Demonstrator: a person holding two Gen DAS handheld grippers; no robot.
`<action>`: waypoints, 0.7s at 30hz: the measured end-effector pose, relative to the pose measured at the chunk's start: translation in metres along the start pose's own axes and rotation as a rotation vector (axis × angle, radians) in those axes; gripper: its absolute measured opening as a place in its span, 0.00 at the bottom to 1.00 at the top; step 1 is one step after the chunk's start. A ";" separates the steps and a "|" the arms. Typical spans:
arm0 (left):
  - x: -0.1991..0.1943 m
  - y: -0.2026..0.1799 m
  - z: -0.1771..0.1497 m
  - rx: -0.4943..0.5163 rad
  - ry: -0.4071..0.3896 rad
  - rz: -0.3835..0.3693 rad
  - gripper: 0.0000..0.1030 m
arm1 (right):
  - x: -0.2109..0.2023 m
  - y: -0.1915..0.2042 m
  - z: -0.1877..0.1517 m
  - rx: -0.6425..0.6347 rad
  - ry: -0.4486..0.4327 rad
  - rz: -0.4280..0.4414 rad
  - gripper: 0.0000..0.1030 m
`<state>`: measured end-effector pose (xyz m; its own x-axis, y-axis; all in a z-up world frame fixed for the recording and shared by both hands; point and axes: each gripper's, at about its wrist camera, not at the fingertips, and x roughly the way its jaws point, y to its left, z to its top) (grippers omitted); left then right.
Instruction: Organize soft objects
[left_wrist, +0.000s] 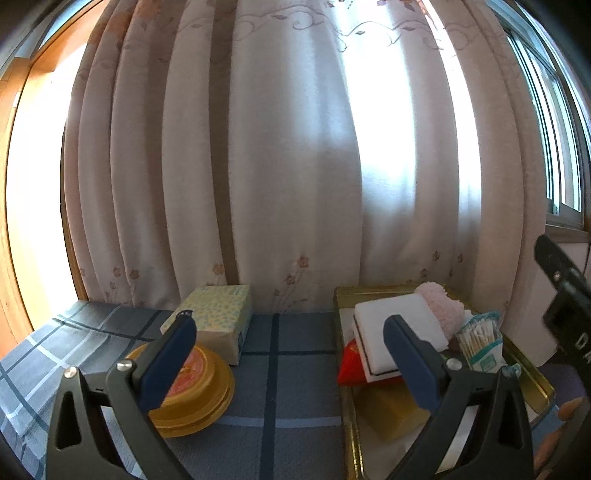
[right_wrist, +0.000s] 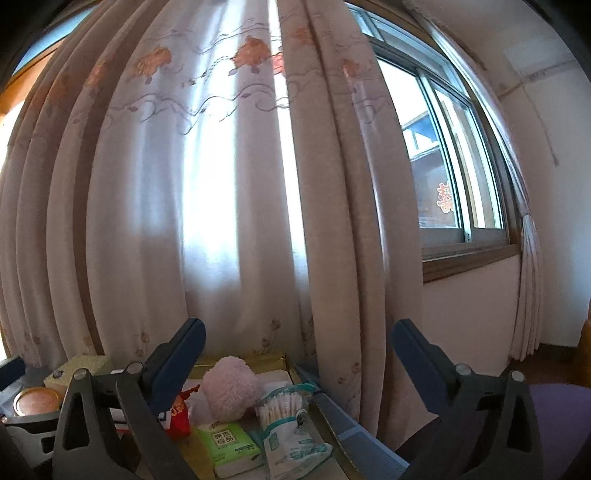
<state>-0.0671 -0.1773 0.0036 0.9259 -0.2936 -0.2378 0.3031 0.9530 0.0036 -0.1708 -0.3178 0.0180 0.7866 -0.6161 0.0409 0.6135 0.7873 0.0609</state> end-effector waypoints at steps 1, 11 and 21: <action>0.000 0.000 0.000 -0.002 0.003 0.002 1.00 | 0.000 -0.003 0.000 0.015 0.000 0.001 0.99; -0.004 -0.001 -0.001 0.010 -0.009 0.007 1.00 | 0.008 -0.024 -0.003 0.136 0.042 0.019 0.99; -0.006 -0.006 0.000 0.026 -0.015 0.005 1.00 | 0.001 -0.013 -0.002 0.084 0.012 0.011 0.99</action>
<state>-0.0743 -0.1810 0.0047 0.9307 -0.2899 -0.2231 0.3037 0.9523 0.0298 -0.1782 -0.3289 0.0153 0.7944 -0.6066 0.0297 0.5972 0.7891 0.1439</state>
